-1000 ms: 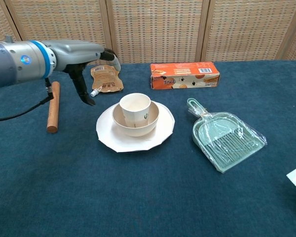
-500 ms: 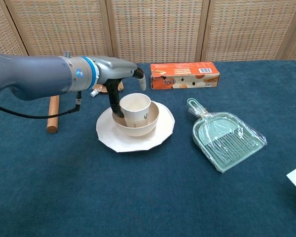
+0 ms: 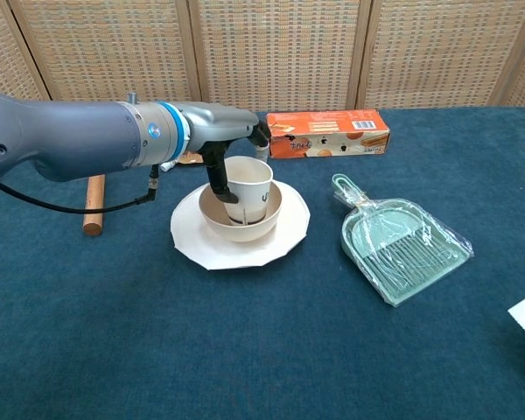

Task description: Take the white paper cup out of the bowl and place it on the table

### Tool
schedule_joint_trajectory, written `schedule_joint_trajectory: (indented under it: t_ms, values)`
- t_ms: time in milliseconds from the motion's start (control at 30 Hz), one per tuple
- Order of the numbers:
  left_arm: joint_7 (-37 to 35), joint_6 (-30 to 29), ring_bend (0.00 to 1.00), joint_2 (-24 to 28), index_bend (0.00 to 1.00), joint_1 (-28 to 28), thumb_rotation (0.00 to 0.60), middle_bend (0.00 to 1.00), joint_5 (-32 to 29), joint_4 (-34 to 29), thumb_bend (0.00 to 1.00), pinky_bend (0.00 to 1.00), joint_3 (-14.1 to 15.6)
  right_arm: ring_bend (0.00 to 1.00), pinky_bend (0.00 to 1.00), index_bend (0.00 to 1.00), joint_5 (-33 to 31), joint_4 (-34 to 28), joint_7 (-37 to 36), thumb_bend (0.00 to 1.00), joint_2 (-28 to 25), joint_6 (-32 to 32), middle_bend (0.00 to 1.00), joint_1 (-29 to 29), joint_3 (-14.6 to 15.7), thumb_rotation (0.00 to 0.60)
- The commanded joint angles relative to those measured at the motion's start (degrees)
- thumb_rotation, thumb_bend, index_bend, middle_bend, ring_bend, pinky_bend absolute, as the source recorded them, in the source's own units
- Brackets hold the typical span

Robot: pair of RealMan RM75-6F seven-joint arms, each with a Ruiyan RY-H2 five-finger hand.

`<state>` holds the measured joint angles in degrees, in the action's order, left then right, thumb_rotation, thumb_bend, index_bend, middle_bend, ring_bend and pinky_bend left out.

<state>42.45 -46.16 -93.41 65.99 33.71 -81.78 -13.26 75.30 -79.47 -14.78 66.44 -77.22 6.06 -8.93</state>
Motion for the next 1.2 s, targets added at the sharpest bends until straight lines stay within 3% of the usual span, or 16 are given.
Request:
schedule_joint_trajectory:
  t_ms: [33, 333, 567, 800, 1200]
  values:
    - [-0.82, -0.82, 0.0, 1.18, 0.42, -0.15, 0.6, 0.0, 0.92, -1.24, 0.29, 0.0, 0.2, 0.0, 0.0, 0.0, -0.01, -0.05, 0.11, 0.13, 0.03, 0.04, 0.0, 0.0, 0.0, 0.6]
    - [-4.04, -5.32, 0.0, 8.28, 0.41, -2.18, 0.6, 0.0, 4.61, -9.1, 0.29, 0.0, -0.45, 0.0, 0.0, 0.0, 0.29, -0.59, 0.45, 0.13, -0.15, -0.61, 0.0, -0.29, -0.02, 0.6]
    - [-8.03, -9.17, 0.0, 15.77, 0.41, -7.41, 0.6, 0.0, 9.03, -14.57, 0.29, 0.0, 1.67, 0.0, 0.0, 0.0, 0.59, -1.01, 0.49, 0.13, -0.37, -0.77, 0.0, -0.4, 0.06, 0.6]
    - [-12.25, -7.47, 0.0, 17.24, 0.41, -12.39, 0.6, 0.0, 10.04, -9.3, 0.29, 0.0, 6.69, 0.0, 0.0, 0.0, 1.42, -1.59, 1.19, 0.13, -0.26, -0.95, 0.0, -0.28, 0.39, 0.6]
    - [-15.56, -3.55, 0.0, 10.62, 0.37, -13.65, 0.6, 0.0, 12.36, 0.6, 0.28, 0.0, 8.42, 0.0, 0.0, 0.0, 1.66, -1.95, 1.97, 0.13, -0.12, -1.32, 0.0, -0.35, 0.51, 0.6]
